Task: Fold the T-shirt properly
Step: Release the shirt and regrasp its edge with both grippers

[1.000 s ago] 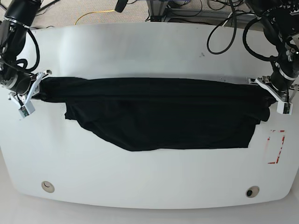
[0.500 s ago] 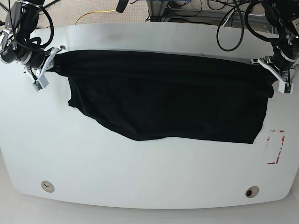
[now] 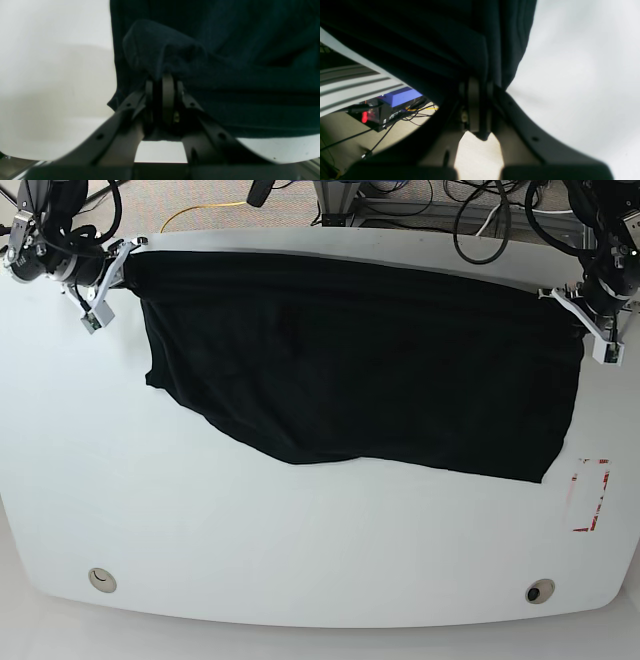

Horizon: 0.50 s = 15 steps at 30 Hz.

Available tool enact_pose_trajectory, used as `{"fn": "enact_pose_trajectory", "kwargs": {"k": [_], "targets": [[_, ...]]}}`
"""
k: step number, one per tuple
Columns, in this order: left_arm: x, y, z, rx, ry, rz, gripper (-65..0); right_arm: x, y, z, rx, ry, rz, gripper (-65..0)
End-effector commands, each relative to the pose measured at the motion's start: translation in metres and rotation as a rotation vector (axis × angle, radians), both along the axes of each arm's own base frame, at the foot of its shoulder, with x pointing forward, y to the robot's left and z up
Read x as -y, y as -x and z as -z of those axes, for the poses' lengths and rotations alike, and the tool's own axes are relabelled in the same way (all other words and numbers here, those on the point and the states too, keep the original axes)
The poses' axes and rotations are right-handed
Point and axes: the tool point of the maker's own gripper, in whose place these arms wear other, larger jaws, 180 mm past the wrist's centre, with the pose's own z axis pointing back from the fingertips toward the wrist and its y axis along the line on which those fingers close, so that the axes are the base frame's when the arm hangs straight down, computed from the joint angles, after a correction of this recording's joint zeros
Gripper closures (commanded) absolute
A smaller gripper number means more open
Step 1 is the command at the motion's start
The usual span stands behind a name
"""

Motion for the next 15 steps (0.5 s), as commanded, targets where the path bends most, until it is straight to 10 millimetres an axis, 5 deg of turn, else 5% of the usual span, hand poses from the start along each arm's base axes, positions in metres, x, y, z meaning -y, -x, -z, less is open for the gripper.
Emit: {"fn": "enact_pose_trajectory", "kwargs": {"k": [1, 3, 7, 11, 15], "targets": [[-0.013, -0.003, -0.009, 0.012, -0.065, -0.008, -0.3, 0.01, 0.001, -0.005, 0.0, 0.042, -0.008, -2.4], [-0.013, -0.002, -0.009, 0.01, -0.068, -0.008, -3.1, 0.01, 0.002, -0.004, -0.006, 0.042, -0.01, -4.6], [-0.016, 0.004, -0.005, -0.016, -0.087, -0.01, -20.1, 0.01, 0.003, -0.004, -0.006, 0.045, -0.013, -18.2], [-0.022, 0.008, -0.003, -0.039, -0.128, -0.018, -40.8, 0.01, 0.003, -0.004, -0.007, 0.047, -0.014, -45.8], [-0.024, 0.008, -0.001, -0.069, -0.172, 0.005, -45.0, 0.01, -0.001, -0.01, 0.017, 0.057, -0.021, -62.3]]}}
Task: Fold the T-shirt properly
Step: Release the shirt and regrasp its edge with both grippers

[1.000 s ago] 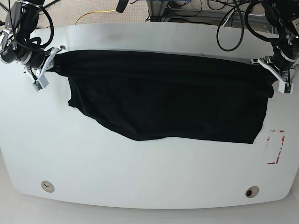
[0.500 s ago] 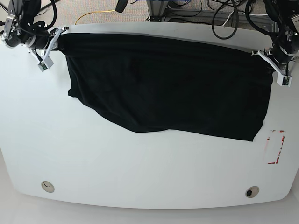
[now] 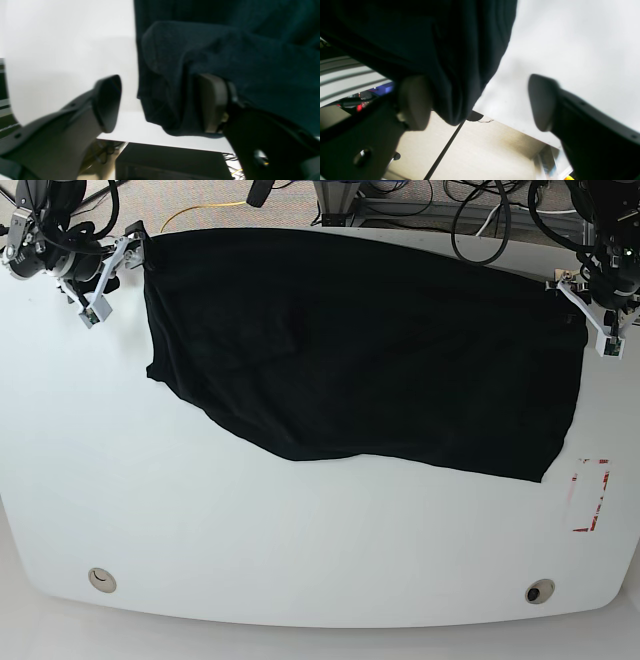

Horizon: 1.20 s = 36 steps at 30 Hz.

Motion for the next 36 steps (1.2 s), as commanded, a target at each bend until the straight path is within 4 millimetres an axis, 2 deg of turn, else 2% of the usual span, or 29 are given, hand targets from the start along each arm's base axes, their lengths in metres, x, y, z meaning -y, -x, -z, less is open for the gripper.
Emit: {"fn": "enact_pose_trajectory", "kwargs": {"k": [1, 7, 10, 13, 16, 19, 21, 24, 28, 31, 33, 36], "targets": [[-0.004, -0.01, -0.012, 0.022, -0.042, 0.044, -45.0, 0.001, -0.012, -0.018, 0.065, 0.028, -0.03, -62.0], [-0.002, -0.019, -0.024, 0.052, -0.014, 0.087, -45.1, -0.01, -0.023, -0.037, 0.137, 0.056, -0.083, -60.6], [-0.014, -0.018, -0.035, 0.054, -0.013, 0.071, -44.7, 0.002, -0.025, -0.044, 0.157, 0.077, -0.049, -60.6], [-0.03, -0.018, -0.057, 0.133, 0.015, 0.033, -44.7, 0.016, -0.027, -0.049, 0.19, 0.082, 0.034, -60.6], [-0.026, -0.026, -0.068, 0.187, 0.041, 0.068, -44.6, 0.014, -0.043, -0.058, 0.257, 0.062, 0.074, -60.4], [-0.018, -0.036, -0.068, 0.196, 0.042, 0.092, -44.6, 0.006, -0.054, -0.06, 0.291, 0.03, 0.093, -60.1], [-0.009, -0.037, -0.056, 0.158, 0.036, 0.111, -44.4, -0.002, -0.057, -0.057, 0.3, 0.0, 0.111, -56.0], [0.0, -0.032, -0.037, 0.101, 0.012, 0.107, -44.4, -0.021, -0.066, -0.055, 0.319, -0.052, 0.11, -42.0], [0.002, -0.026, -0.024, 0.049, -0.03, 0.1, -44.4, -0.048, -0.069, -0.048, 0.305, -0.107, 0.063, -23.9], [0.006, -0.025, -0.015, 0.021, -0.051, 0.109, -44.4, -0.063, -0.073, -0.044, 0.303, -0.144, 0.055, -14.0], [0.011, -0.027, -0.012, 0.018, -0.064, 0.129, -44.4, -0.066, -0.075, -0.037, 0.287, -0.146, 0.062, -11.6], [0.016, -0.027, 0.0, -0.019, -0.084, 0.158, -44.4, -0.062, -0.08, -0.019, 0.242, -0.104, 0.095, -11.9]]}}
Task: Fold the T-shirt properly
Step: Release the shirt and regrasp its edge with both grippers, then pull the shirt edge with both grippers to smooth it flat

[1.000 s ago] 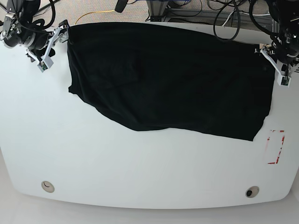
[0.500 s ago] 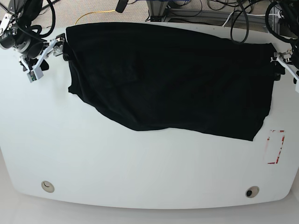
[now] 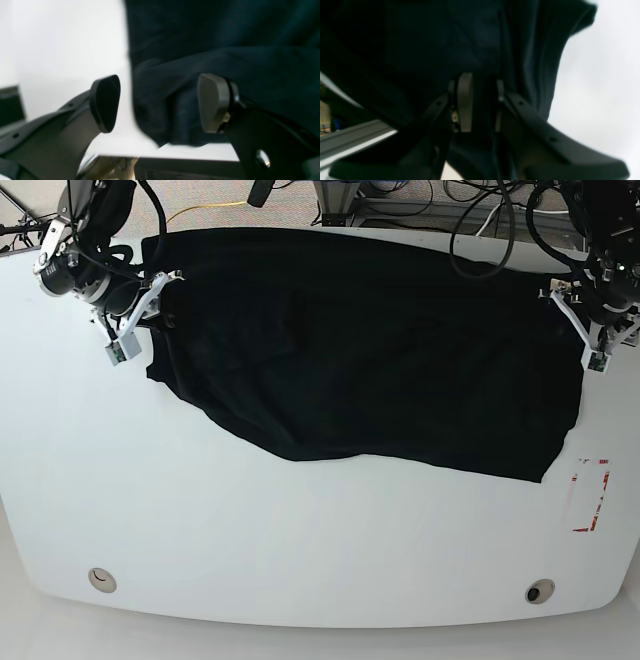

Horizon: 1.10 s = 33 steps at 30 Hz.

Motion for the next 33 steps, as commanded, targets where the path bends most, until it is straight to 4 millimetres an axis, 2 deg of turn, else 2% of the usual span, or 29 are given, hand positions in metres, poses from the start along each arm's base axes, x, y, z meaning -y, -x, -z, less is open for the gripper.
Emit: {"fn": "enact_pose_trajectory", "kwargs": {"k": [1, 3, 7, 10, 16, 20, 23, 27, 29, 33], "targets": [[-0.002, -0.003, 0.006, -0.008, -0.024, 0.019, -44.4, 0.007, -0.013, 0.005, 0.0, 0.038, 0.028, -11.9], [-0.003, 0.0, 0.024, -0.046, -0.016, 0.023, -44.4, 0.012, -0.019, 0.016, -0.026, 0.058, 0.052, -11.9], [-0.01, 0.012, 0.053, -0.097, 0.012, -0.003, -44.4, 0.021, -0.033, 0.024, -0.022, 0.039, 0.083, -11.9], [-0.014, 0.02, 0.068, -0.138, 0.029, -0.023, -44.4, 0.029, -0.048, 0.029, -0.029, 0.031, 0.073, -11.9], [-0.015, 0.026, 0.075, -0.16, 0.037, -0.029, -44.4, 0.04, -0.07, 0.053, -0.048, -0.021, 0.076, -11.9], [-0.014, 0.027, 0.075, -0.16, 0.04, -0.03, -44.4, 0.058, -0.084, 0.068, -0.066, -0.04, 0.101, -11.9], [-0.014, 0.027, 0.075, -0.161, 0.04, -0.03, -44.4, 0.083, -0.094, 0.075, -0.079, -0.039, 0.146, -11.9], [-0.013, 0.027, 0.076, -0.163, 0.042, -0.031, -44.4, 0.11, -0.11, 0.072, -0.062, -0.027, 0.191, -11.9], [-0.011, 0.028, 0.077, -0.163, 0.048, -0.031, -44.4, 0.126, -0.12, 0.064, -0.053, -0.002, 0.198, -11.9], [-0.003, 0.027, 0.078, -0.157, 0.064, -0.032, -44.4, 0.133, -0.133, 0.045, -0.011, 0.029, 0.18, -11.9]]}}
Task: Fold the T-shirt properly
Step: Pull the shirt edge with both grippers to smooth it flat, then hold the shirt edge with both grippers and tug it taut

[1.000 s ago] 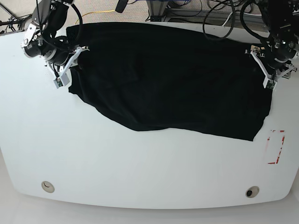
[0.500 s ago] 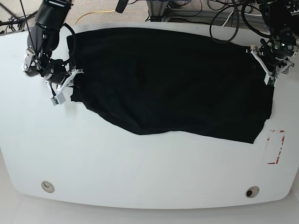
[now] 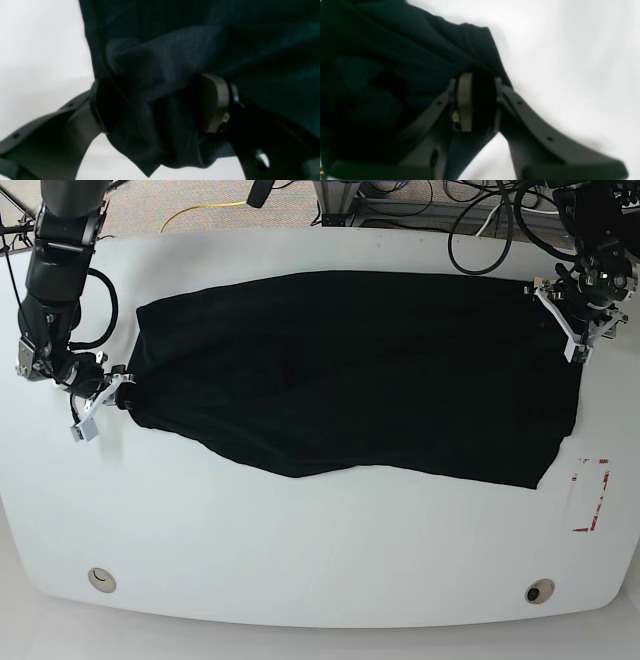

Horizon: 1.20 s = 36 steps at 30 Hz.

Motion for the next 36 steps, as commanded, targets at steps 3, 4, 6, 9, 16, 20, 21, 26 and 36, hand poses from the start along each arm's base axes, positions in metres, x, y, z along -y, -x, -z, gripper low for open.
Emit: {"fn": "enact_pose_trajectory", "kwargs": {"k": [3, 4, 6, 9, 16, 20, 21, 26, 36], "targets": [[-0.002, 0.024, 0.008, -0.098, -0.046, 0.007, -44.4, 0.019, -0.009, -0.023, 0.004, 0.114, -0.023, -11.9], [0.0, 0.022, 0.005, -0.09, -0.049, 0.012, -44.4, 0.018, -0.011, -0.028, 0.012, 0.125, -0.034, -11.9], [0.013, 0.018, 0.002, -0.069, -0.038, 0.033, -44.4, 0.016, -0.015, -0.039, 0.029, 0.154, -0.063, -11.9], [0.027, 0.01, -0.007, -0.034, -0.04, 0.064, -44.4, 0.008, -0.016, -0.05, 0.036, 0.189, -0.11, -11.9], [0.039, 0.015, -0.004, -0.077, -0.037, 0.089, -44.4, -0.02, -0.004, -0.077, 0.084, 0.165, -0.162, -11.7], [0.042, 0.014, -0.003, -0.077, -0.035, 0.094, -44.4, -0.039, 0.016, -0.074, 0.063, 0.114, -0.169, -11.7], [0.044, 0.014, -0.002, -0.078, -0.033, 0.1, -44.4, -0.044, 0.022, -0.071, 0.053, 0.104, -0.171, -11.7], [0.044, 0.01, -0.004, -0.07, -0.034, 0.1, -44.4, -0.065, 0.057, -0.054, 0.009, 0.093, -0.193, -11.7], [0.032, 0.011, -0.007, -0.08, -0.067, 0.111, -44.4, -0.055, 0.129, -0.016, -0.12, 0.102, -0.187, -11.7]]}}
